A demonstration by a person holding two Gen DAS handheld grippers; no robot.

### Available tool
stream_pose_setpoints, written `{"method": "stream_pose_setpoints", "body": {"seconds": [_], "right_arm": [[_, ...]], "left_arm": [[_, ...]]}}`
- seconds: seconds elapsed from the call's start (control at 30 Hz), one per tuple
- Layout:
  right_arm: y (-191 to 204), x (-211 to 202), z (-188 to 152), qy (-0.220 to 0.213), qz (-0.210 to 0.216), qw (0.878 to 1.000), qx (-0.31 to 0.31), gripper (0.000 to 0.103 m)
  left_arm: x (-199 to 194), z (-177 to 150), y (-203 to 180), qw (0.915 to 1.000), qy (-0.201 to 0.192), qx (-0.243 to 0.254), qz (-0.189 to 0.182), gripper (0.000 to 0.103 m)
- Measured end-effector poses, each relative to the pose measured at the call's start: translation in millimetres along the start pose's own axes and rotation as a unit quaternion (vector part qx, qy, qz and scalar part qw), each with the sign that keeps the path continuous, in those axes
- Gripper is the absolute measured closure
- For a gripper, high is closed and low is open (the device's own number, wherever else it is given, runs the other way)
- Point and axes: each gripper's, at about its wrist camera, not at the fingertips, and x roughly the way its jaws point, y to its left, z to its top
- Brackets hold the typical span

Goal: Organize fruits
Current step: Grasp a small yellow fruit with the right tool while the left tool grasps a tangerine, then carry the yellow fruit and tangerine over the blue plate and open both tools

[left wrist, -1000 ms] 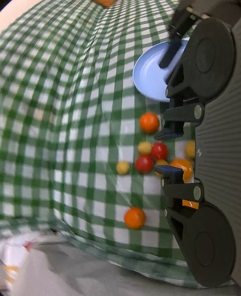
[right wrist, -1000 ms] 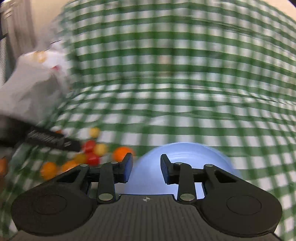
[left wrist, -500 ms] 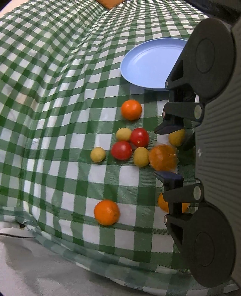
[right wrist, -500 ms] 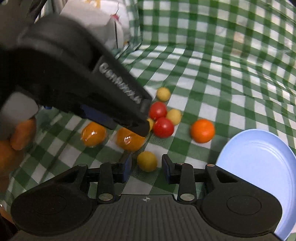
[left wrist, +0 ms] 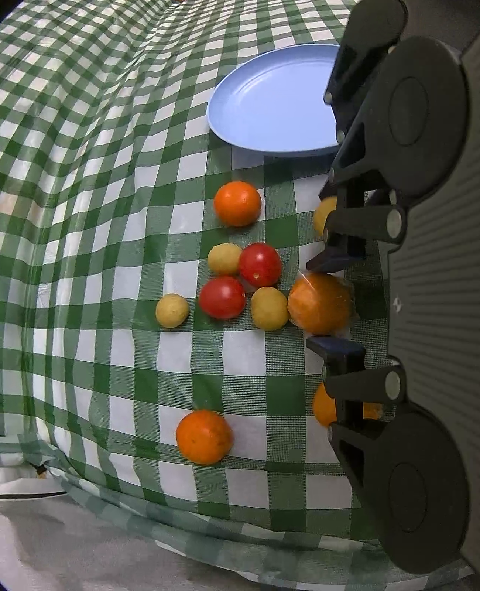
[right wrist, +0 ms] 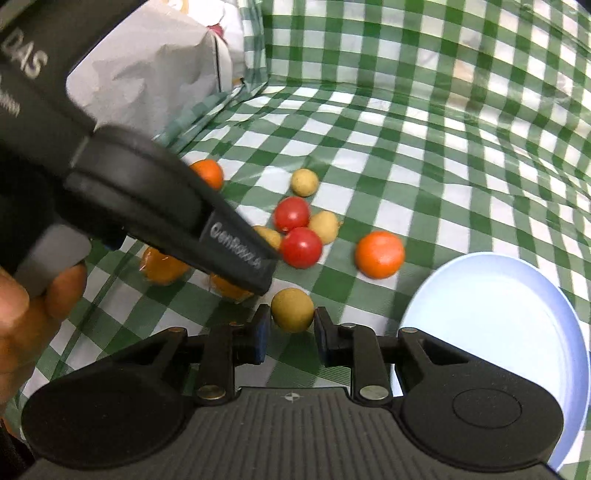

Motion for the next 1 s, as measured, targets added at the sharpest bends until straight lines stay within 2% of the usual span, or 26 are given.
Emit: {"method": "stream_pose_setpoints", "body": {"seconds": [0.23,0.6,1.0], "right_arm": [[-12,-20,2,-0.025,-0.01,1.0,0.013,0.076],[-43,-39,-4,-0.052,-0.039,0.997,0.043,0.076],[-76,-57,-13,-0.07,-0.064,0.993,0.074,0.076]], "left_arm": [[-12,8,-12,0.9993,-0.037,0.009,0.006,0.062],[-15,11,-32,0.9973,-0.069,0.018,0.019,0.062],[-21,10,-68,0.993,-0.113,0.034,-0.011,0.062]]}}
